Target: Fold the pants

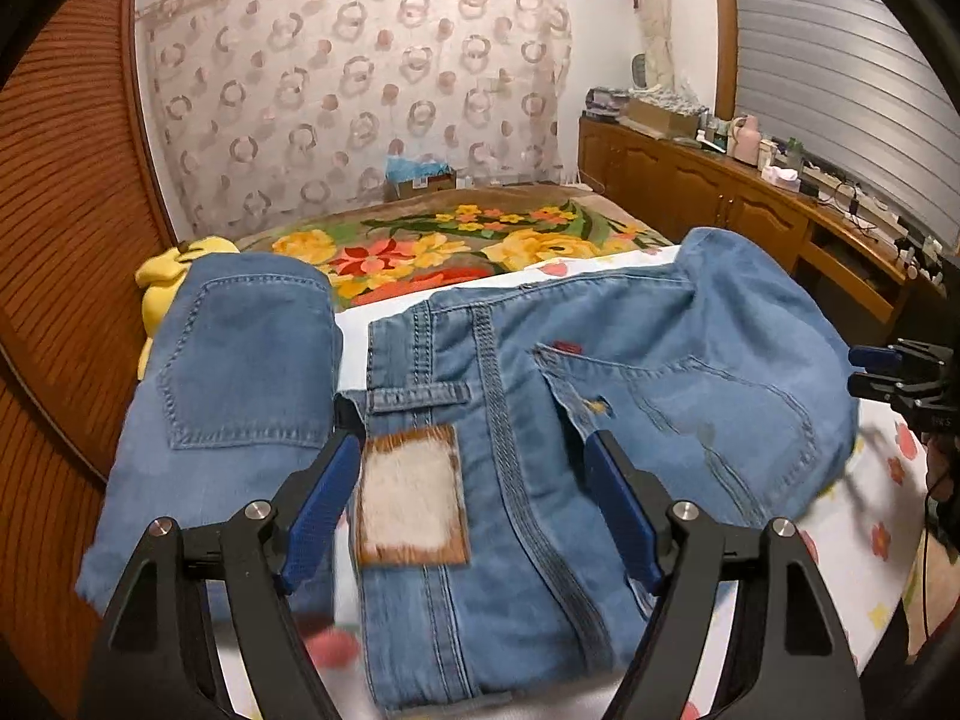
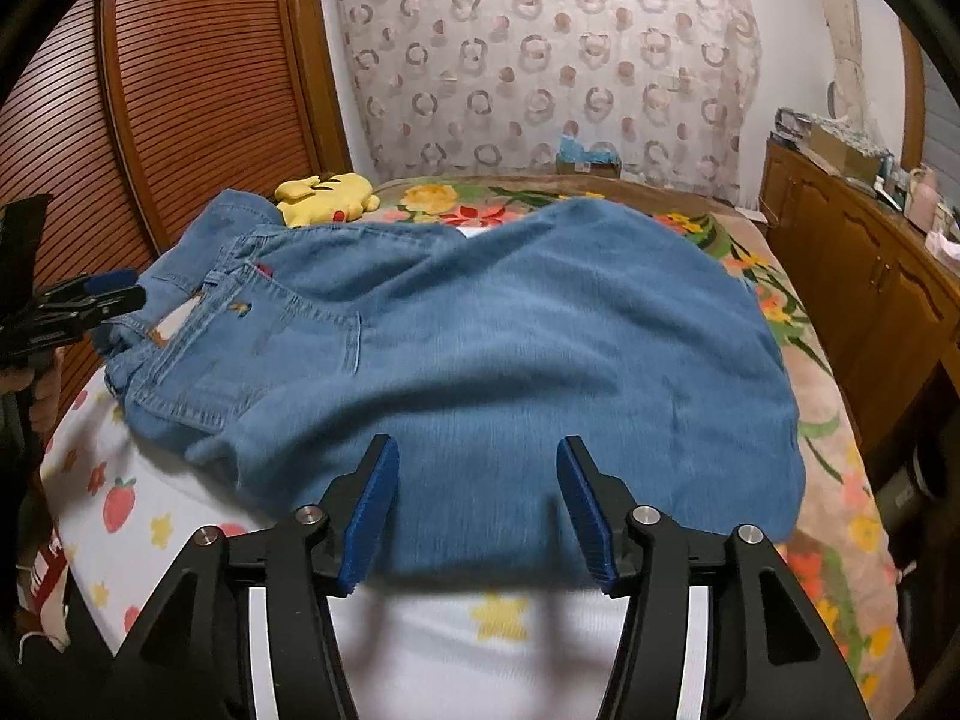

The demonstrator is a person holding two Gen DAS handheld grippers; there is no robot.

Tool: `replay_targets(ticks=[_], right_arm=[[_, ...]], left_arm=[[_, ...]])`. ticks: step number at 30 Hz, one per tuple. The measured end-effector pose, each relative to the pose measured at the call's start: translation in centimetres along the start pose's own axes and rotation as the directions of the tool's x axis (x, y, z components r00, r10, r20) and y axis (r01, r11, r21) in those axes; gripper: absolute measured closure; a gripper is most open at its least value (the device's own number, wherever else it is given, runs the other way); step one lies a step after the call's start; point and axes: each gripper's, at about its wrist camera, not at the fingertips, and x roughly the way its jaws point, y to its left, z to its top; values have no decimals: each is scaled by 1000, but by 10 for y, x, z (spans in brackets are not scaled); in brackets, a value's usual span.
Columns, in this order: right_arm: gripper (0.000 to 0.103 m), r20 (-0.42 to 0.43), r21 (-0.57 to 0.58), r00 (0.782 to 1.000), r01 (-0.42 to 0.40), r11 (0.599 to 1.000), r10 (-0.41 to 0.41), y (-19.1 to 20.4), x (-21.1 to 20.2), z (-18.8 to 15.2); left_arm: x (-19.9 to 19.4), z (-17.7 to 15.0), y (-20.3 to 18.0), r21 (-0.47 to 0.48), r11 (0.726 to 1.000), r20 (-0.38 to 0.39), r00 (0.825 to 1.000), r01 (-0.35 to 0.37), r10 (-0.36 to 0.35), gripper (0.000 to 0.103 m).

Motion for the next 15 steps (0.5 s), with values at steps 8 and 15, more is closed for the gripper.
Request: replay_targets(ticks=[8,15], right_arm=[[43,-42,-36,999,15,999,-16,-9,39,20],[43,-52,-26,998,17,1000,-18,-13,56,27]], left_arm=[[38,25,20,-1,1000,-51,998,-28,28,34],[64,39,30,1,999,-77,996,-54,54,35]])
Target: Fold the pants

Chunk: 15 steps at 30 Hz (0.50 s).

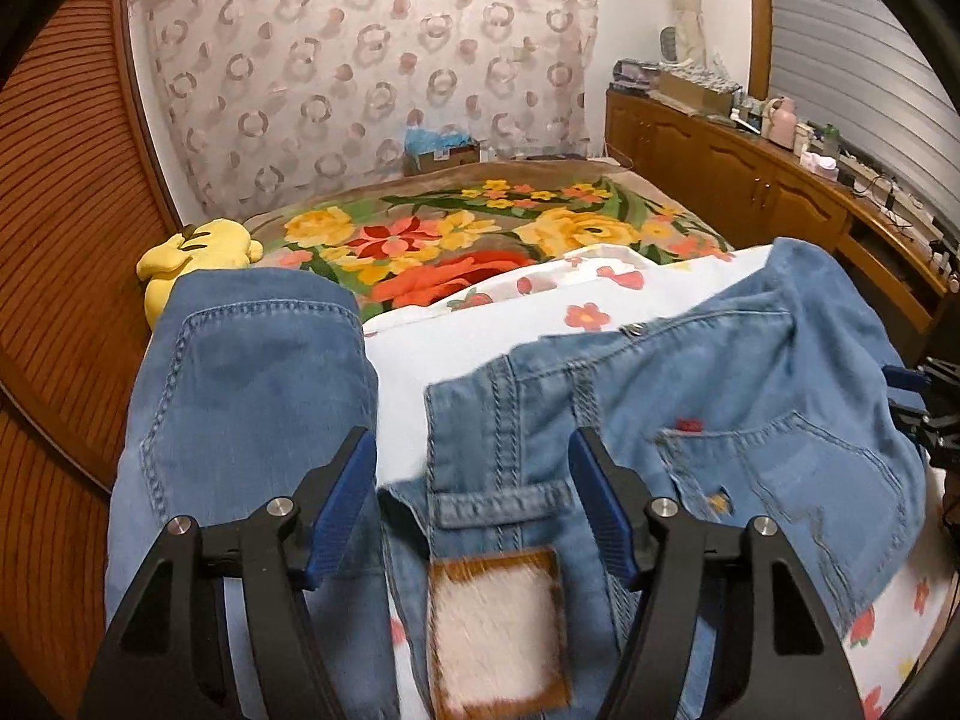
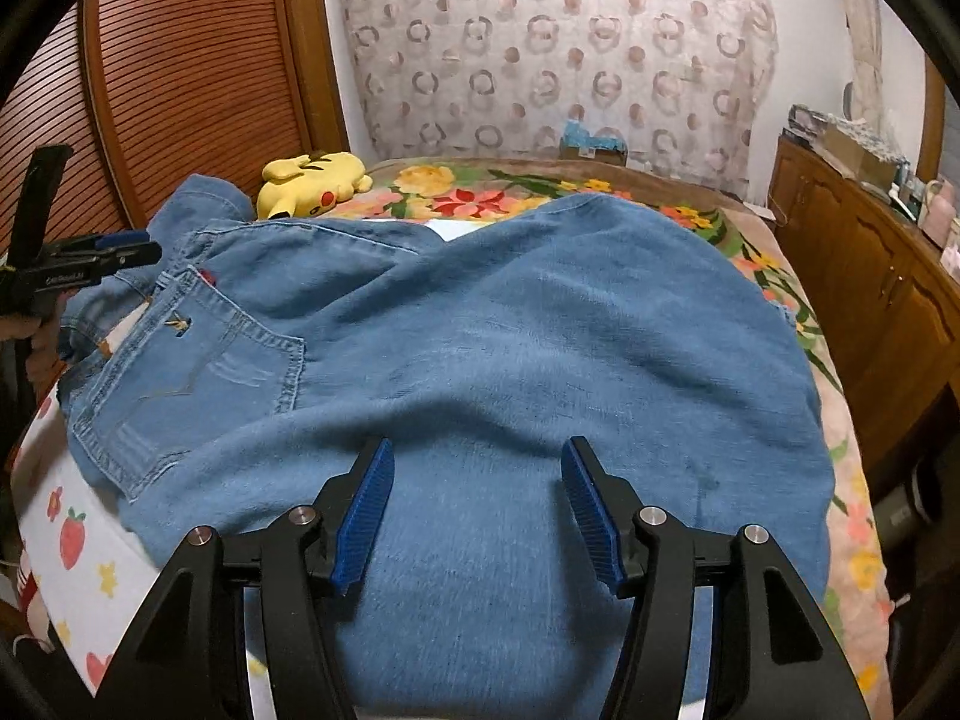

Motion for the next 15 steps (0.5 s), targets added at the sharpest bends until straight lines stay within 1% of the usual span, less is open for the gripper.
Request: replay_targets(ticks=[4,7,15], right_arm=[[43,-12,9,1000,-8,1000,9,-5,5,0],[43,-24,30,999,-21,999,21,-10,7,2],[43,-32,25,999,-4,1000,5,-8,7,3]], left_arm=[[14,2,1,10,1000,-25,1000,-7,7,35],[26,5,2,12,999,-59,997,-39,39,39],[42,9,5,9,1000,-94,995,-23,24,39]])
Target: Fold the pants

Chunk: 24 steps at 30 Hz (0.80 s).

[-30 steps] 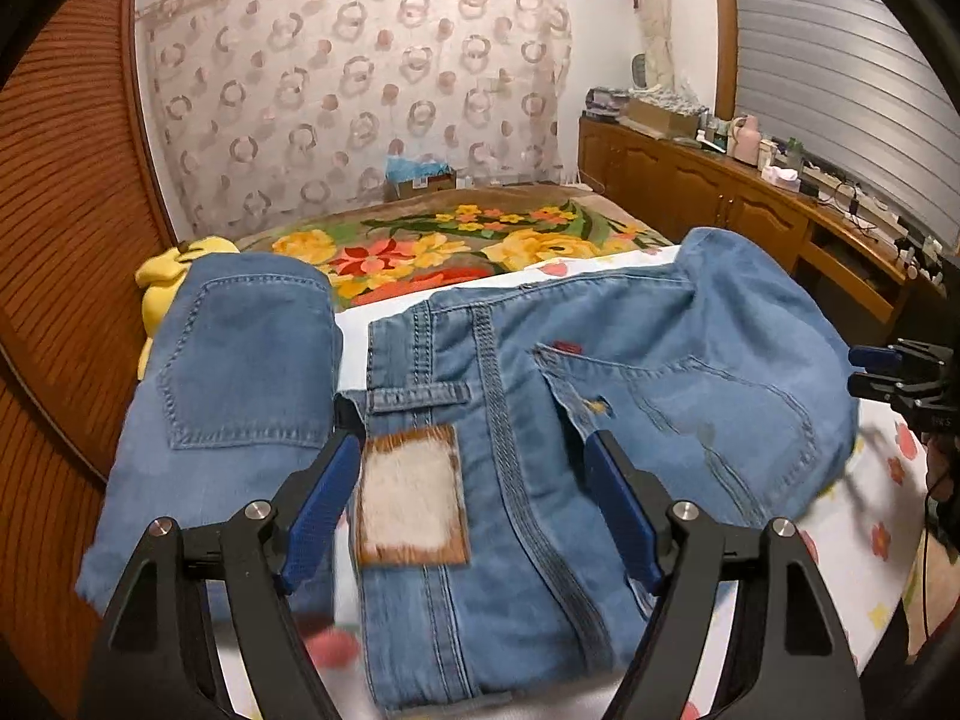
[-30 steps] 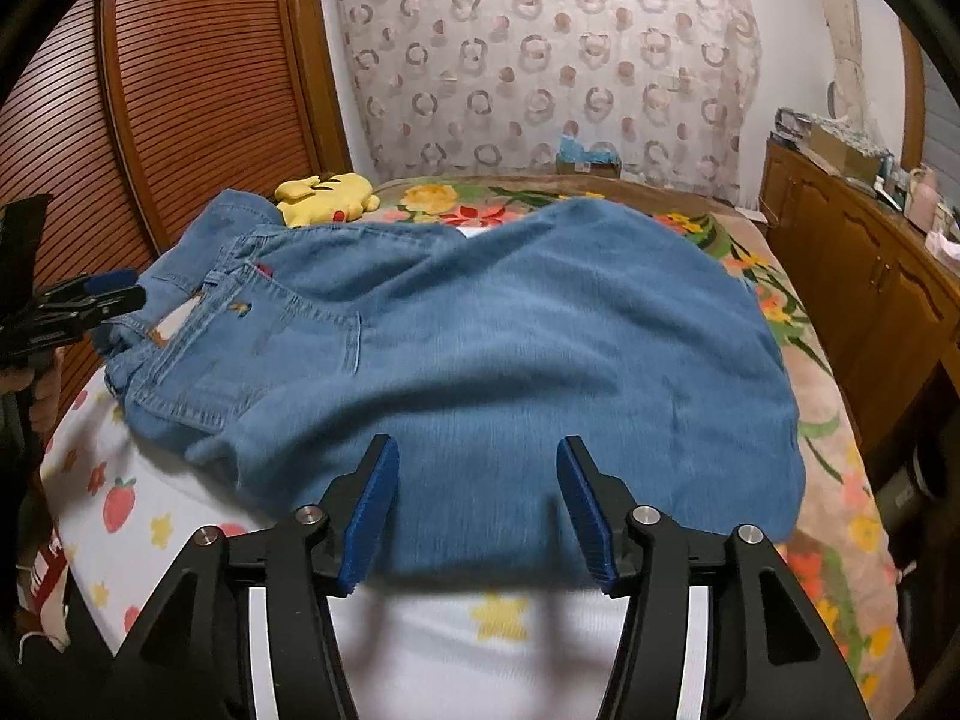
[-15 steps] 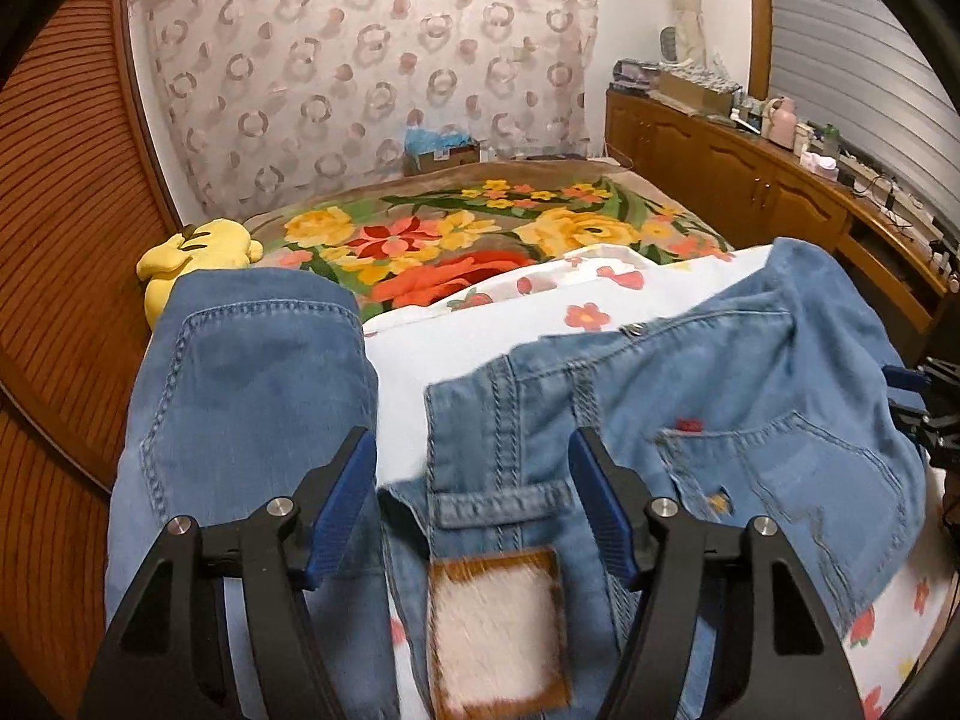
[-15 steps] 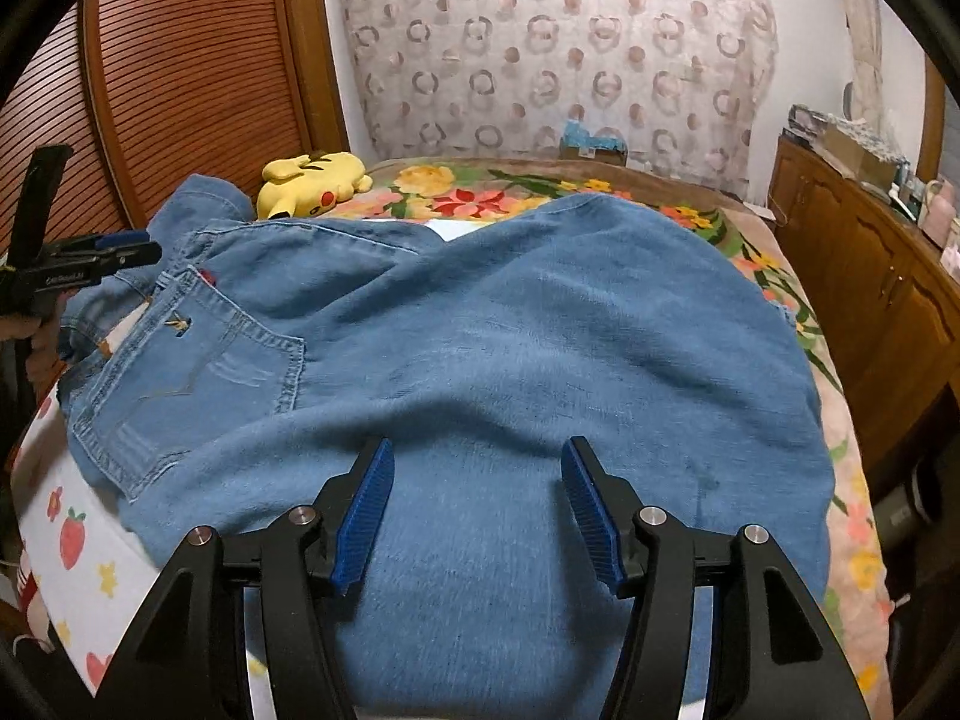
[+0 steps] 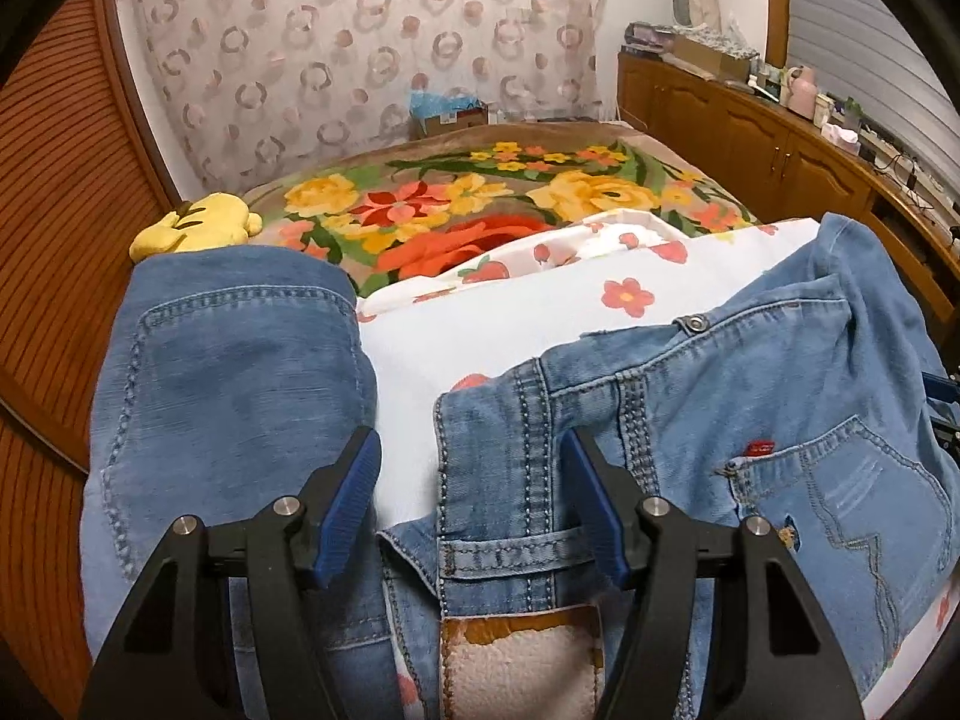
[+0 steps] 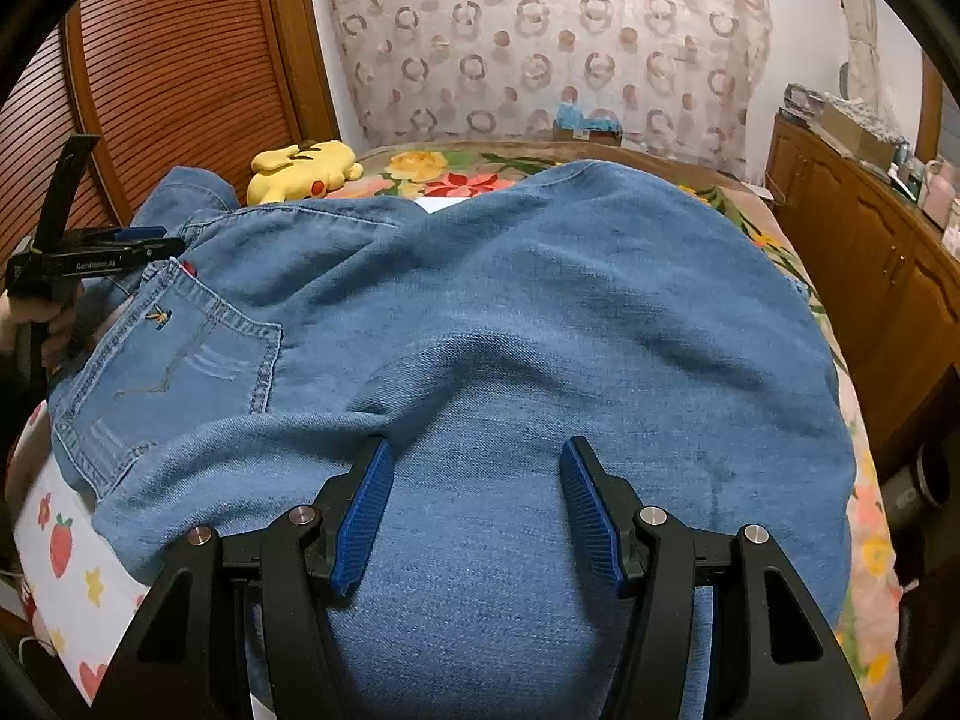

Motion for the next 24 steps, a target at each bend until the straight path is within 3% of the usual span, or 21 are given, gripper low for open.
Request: replay_targets(ticks=[8,11,16,21,24], right_arm=[[43,1,5,1000,-7,1000,7,-2,-4,-1],[43,2,7,1000,-10,1000,10,-4,-4,-1],[43,9,10,1000,-11,1000,11,-4,-5,-1],[43,38,5,999,13,1000,-13,-6,-13,0],[43,63,14,998,22,1000,-23,-9,-23,0]], left_arm=[[8,1,0,-13,999,-25,998,51,-51,66],[6,0,-1,-14,997,-20,996,81,-82,83],[-26,-4,-7,-13,999,65,997,51,-50,88],[-83,-8,10,-81,997,185,982,-12,27,88],[-98,-10,27,-109,992,194,978,-59,80,88]])
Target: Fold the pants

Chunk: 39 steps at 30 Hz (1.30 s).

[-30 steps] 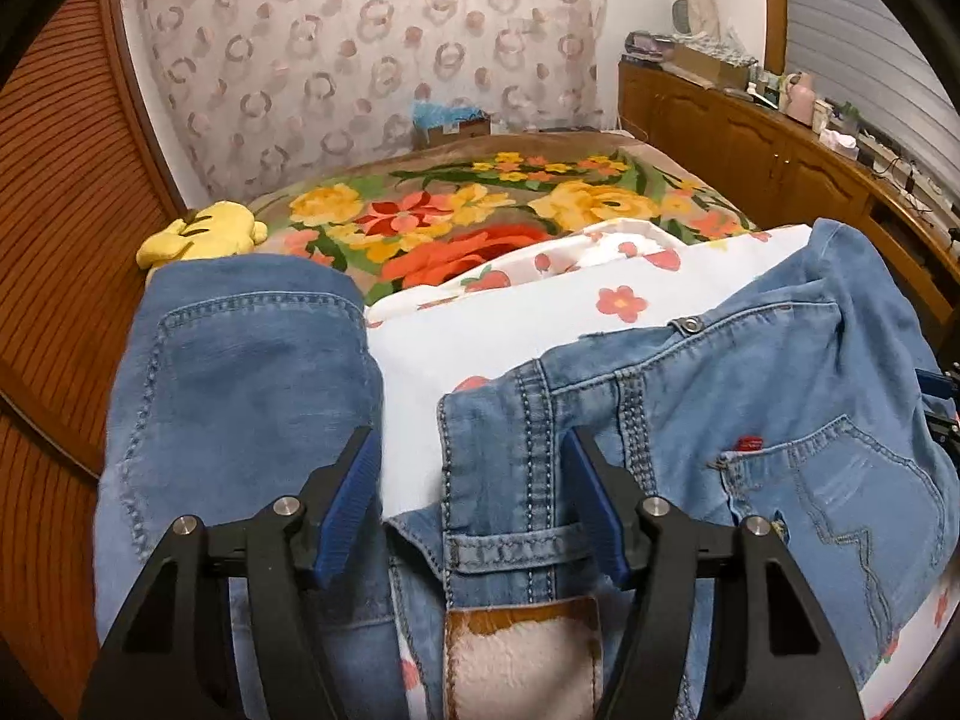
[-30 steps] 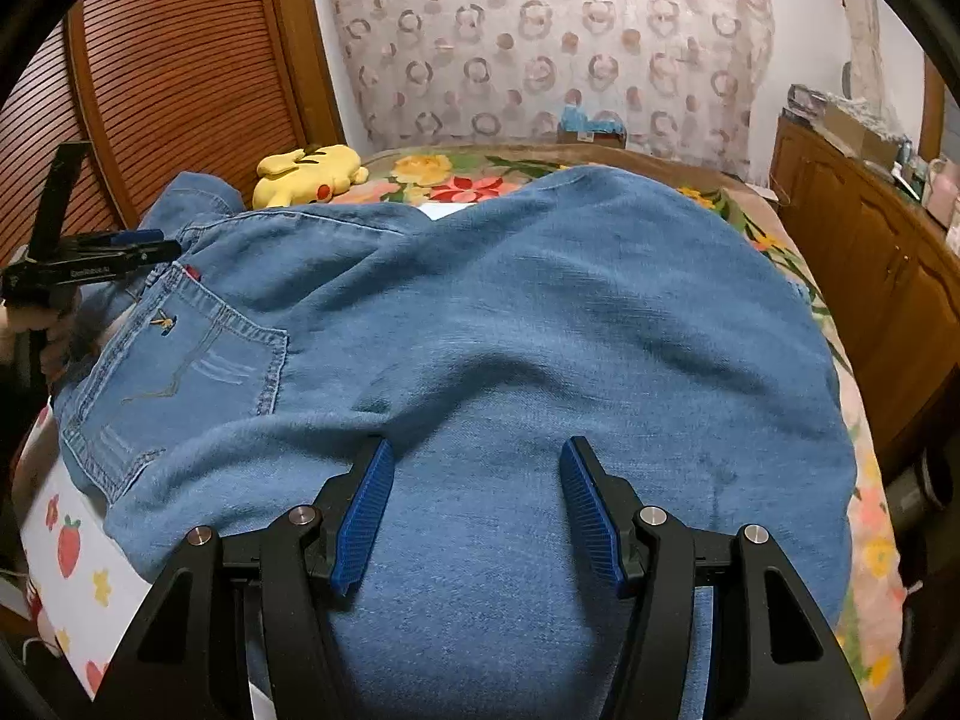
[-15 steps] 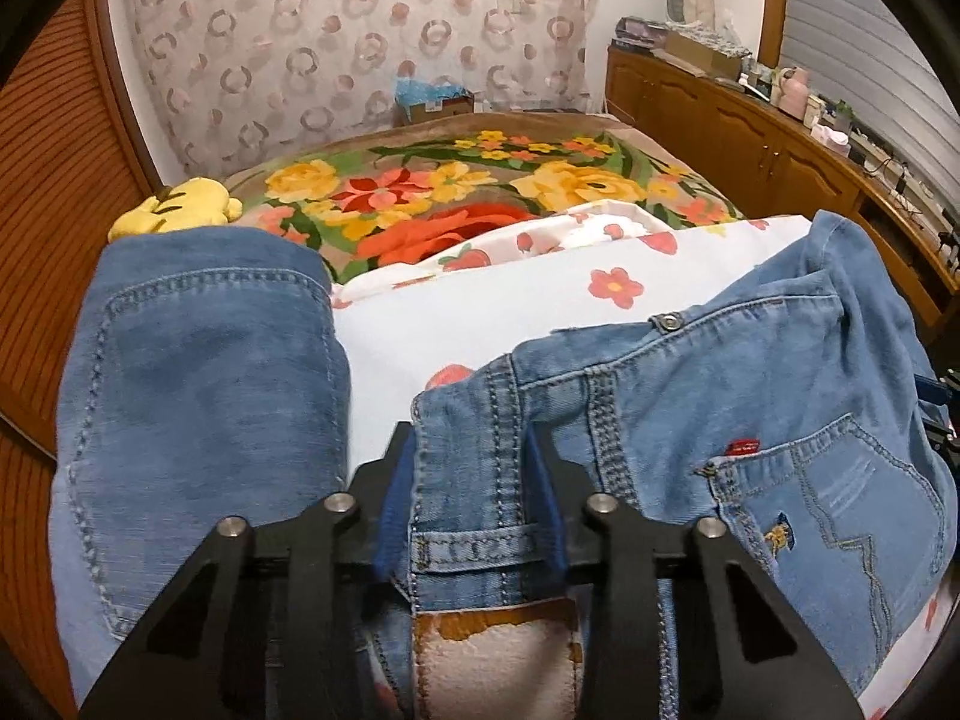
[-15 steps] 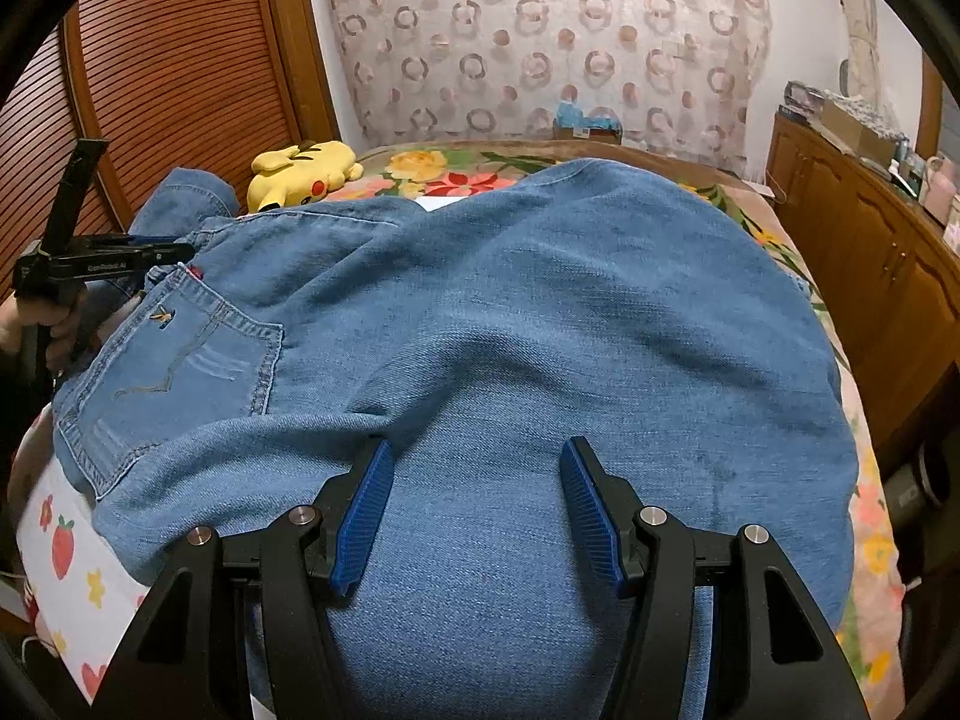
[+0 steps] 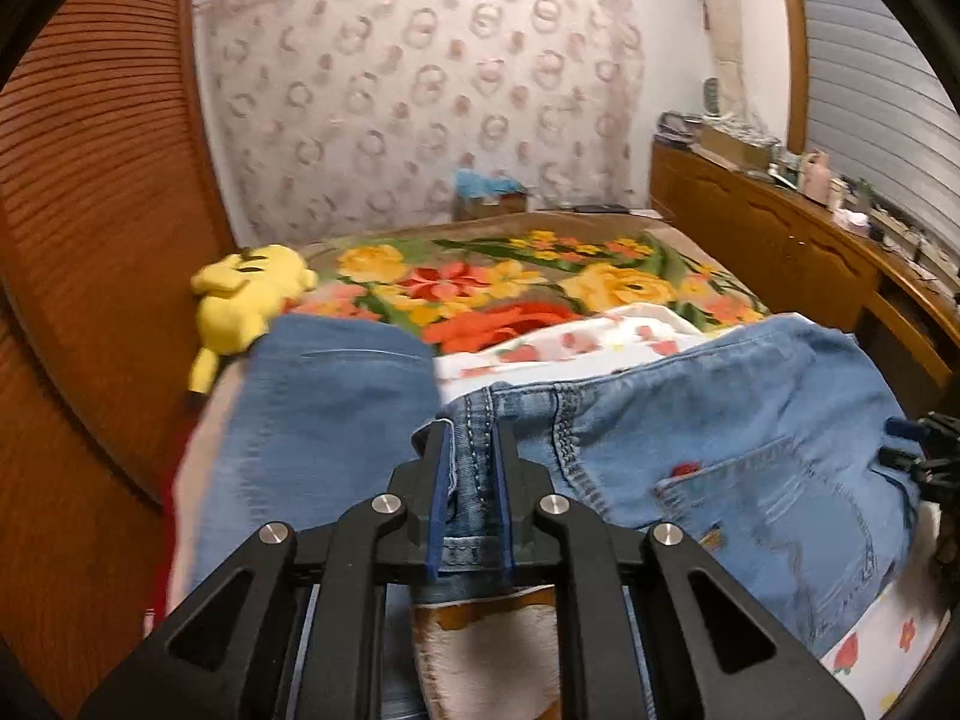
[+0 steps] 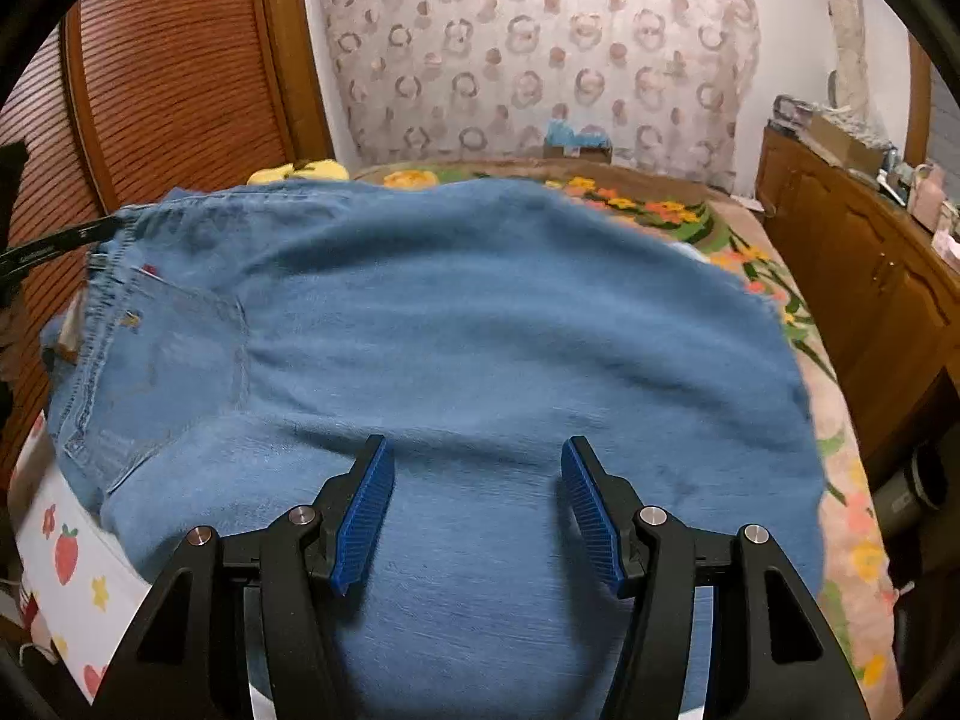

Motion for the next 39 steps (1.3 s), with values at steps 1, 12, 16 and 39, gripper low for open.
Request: replay_targets(ticks=[1,12,16,39], right_arm=[[43,8,3,1000,7,1000,-7,-1,-3,0],[43,24,55,996,86,995,-88,-12,-23,-17],[43,25,92,993,116,989,-119,-13,-31,-20],[43,-70,219,980,198,955,-187,-24,-25,-15]], left_arm=[[0,0,6,-13,1000,-11,1000,-3,3,88],[5,-13,-4,-1,1000,-37,999,12,-12,48],[-8,-15,-21,18,997,5,997,79,-79,26],[2,-53,-157,147,931,-114,940,335,-321,26]])
